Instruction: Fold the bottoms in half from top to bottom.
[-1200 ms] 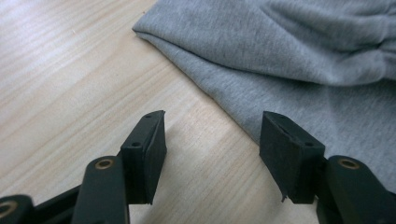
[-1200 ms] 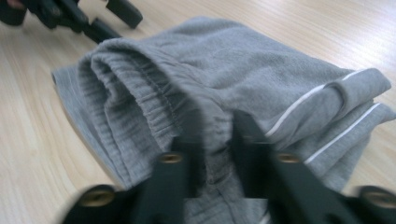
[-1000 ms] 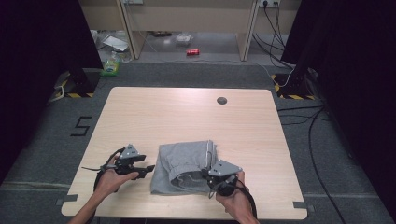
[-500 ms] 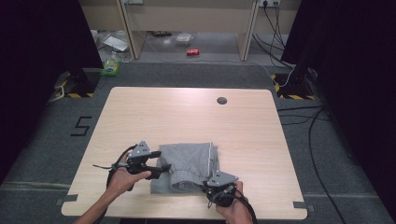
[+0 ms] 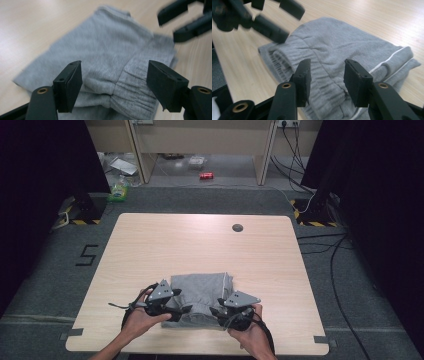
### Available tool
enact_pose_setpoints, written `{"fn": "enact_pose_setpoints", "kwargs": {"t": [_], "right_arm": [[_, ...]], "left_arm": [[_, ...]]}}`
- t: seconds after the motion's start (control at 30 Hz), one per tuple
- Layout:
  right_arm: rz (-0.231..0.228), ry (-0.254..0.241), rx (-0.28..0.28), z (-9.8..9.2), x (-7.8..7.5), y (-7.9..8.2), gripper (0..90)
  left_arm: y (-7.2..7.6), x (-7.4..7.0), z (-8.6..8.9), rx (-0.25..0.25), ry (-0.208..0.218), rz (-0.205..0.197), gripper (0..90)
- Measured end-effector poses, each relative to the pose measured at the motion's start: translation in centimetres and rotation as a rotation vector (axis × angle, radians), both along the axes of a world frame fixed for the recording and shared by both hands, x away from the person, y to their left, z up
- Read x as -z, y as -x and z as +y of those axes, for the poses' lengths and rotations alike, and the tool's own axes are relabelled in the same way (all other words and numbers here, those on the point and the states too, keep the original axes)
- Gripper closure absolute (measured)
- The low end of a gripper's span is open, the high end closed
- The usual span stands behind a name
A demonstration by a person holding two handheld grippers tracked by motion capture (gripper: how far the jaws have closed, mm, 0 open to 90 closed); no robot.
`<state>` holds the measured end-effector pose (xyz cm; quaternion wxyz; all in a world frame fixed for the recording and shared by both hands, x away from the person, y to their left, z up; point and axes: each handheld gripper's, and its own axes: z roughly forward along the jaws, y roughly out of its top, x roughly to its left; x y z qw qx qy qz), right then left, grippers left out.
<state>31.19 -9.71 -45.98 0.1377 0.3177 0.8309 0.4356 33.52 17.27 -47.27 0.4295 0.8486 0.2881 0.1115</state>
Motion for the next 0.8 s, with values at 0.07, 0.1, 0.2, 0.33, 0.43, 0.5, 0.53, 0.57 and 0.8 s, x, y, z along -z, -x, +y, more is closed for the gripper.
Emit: {"fn": "enact_pose_setpoints", "kwargs": {"t": [0.07,0.1,0.2,0.33,0.43,0.5,0.53,0.57,0.8], "right_arm": [[0.033,0.024,0.004,0.2,0.9,-0.6,58.1],[0.045,0.034,0.007,0.2,1.3,-0.7,58.3],[0.097,0.061,0.01,0.2,2.9,-1.0,56.7],[0.132,0.034,0.027,-0.1,3.7,-0.7,49.2],[0.139,0.033,0.029,-0.2,3.3,-0.8,45.2],[0.132,0.016,0.031,-0.2,2.8,-0.9,43.9],[0.12,0.007,0.032,-0.4,2.3,-1.1,42.8],[0.107,0.003,0.037,-0.5,1.8,-1.3,41.9],[0.045,-0.035,0.102,-1.5,-1.1,-3.9,40.0]], "left_arm": [[0.2,0.7,0.1,0.006,-0.043,0.008,29.3],[0.4,1.3,0.4,0.004,-0.08,0.014,29.4],[0.7,2.6,0.8,-0.002,-0.109,0.024,31.9],[0.7,3.1,1.4,-0.007,-0.075,0.049,32.3],[0.8,2.7,1.0,0.005,-0.102,0.02,33.1],[0.8,2.5,1.0,0.006,-0.092,0.017,32.7],[0.7,2.3,1.1,0.002,-0.072,0.025,31.5],[0.5,2.0,1.4,-0.006,-0.044,0.033,30.7],[-1.7,0.0,3.7,-0.095,0.027,0.028,27.3]]}}
